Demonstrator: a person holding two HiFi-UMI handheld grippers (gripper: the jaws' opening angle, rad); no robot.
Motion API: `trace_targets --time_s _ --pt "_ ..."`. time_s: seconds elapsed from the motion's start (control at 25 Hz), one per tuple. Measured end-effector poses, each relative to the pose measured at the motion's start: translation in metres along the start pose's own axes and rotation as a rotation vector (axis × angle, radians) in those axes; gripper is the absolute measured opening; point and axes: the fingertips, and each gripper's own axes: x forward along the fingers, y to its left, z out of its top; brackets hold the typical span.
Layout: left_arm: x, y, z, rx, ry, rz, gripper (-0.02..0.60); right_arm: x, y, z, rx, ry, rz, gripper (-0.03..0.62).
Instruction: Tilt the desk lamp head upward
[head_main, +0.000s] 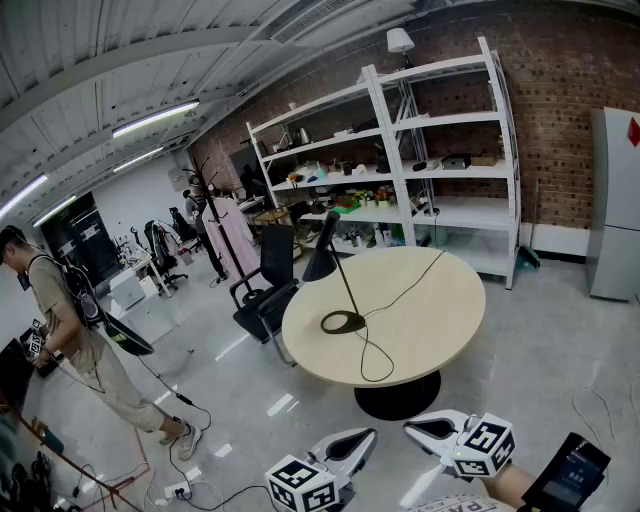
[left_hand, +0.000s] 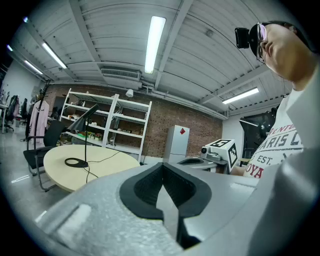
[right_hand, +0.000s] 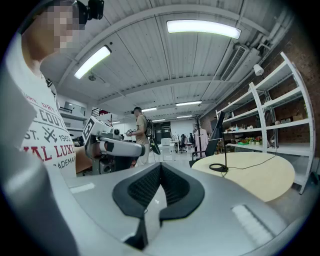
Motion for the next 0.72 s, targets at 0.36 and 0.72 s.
trace_targets --time_s 0.36,0.72 --pt "-0.007 -0.01 0.001 0.006 0.008 -0.006 0.002 -0.006 0.009 0.006 -0.004 -0.012 -0.008 0.005" --pt "-0.013 -0.012 0.002 0.004 0.005 -0.003 0.002 -0.004 0.016 0.01 0.011 -0.04 0.01 0.005"
